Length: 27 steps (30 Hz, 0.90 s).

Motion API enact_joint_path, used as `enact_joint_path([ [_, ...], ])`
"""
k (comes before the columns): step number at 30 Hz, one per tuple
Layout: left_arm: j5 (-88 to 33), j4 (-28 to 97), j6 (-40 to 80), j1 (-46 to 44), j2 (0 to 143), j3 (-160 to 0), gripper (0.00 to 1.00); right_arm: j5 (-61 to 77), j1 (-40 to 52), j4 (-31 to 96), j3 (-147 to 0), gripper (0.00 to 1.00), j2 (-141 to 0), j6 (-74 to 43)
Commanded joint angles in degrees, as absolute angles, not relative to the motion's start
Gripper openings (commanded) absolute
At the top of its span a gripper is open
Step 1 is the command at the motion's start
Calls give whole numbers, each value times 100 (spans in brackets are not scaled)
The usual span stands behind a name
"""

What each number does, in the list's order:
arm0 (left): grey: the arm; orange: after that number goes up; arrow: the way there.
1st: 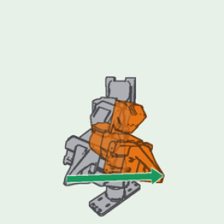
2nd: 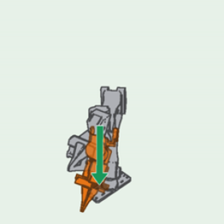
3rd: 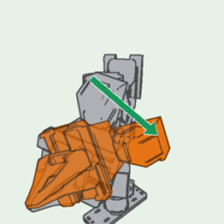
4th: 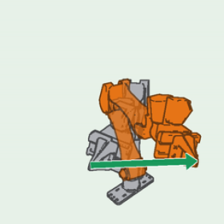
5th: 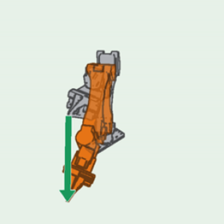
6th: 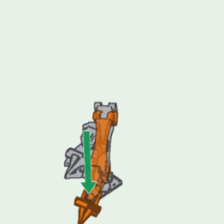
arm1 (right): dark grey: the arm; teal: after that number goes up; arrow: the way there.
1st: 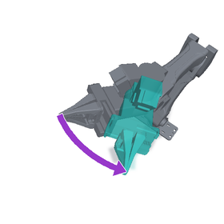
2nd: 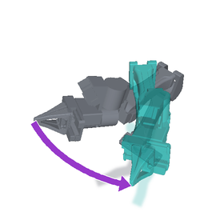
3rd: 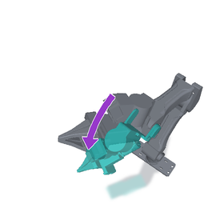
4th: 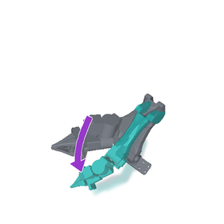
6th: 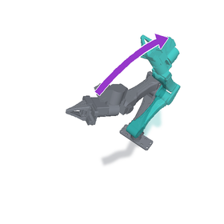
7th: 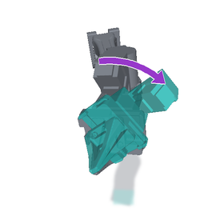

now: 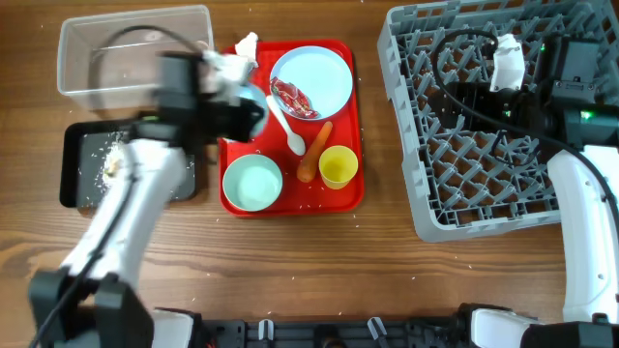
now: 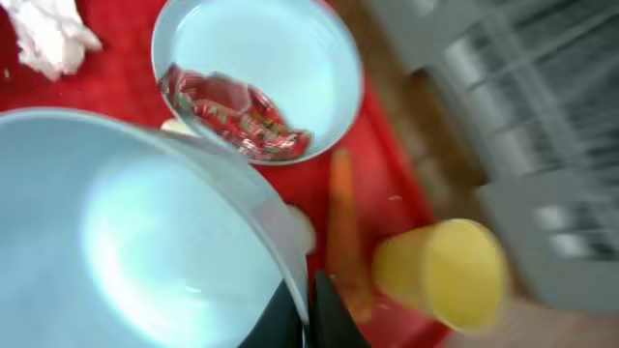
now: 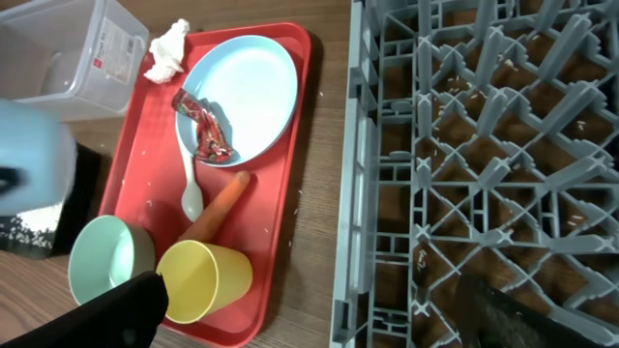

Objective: Sort waste into correct bins and load items into the dishwasher rack

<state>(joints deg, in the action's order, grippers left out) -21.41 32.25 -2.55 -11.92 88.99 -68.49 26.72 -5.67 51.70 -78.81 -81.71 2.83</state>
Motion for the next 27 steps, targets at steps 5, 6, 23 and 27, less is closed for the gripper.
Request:
enact_joint_path([
  [5, 436, 2768, 362, -2045, 10379, -6838, 4, 2637, -563, 5216, -7999, 97, -8219, 237],
  [6, 434, 2755, 449, -2038, 10484, -6838, 5, 2637, -563, 5214, -7999, 97, -8219, 239],
  [23, -510, 3551, 543, -2051, 9795, -8331, 82, 2383, -329, 4880, -8001, 89, -8219, -237],
  [27, -390, 3752, 539, -2128, 10077, -9277, 85, 1885, -45, 4888, -8108, 91, -8217, -515],
])
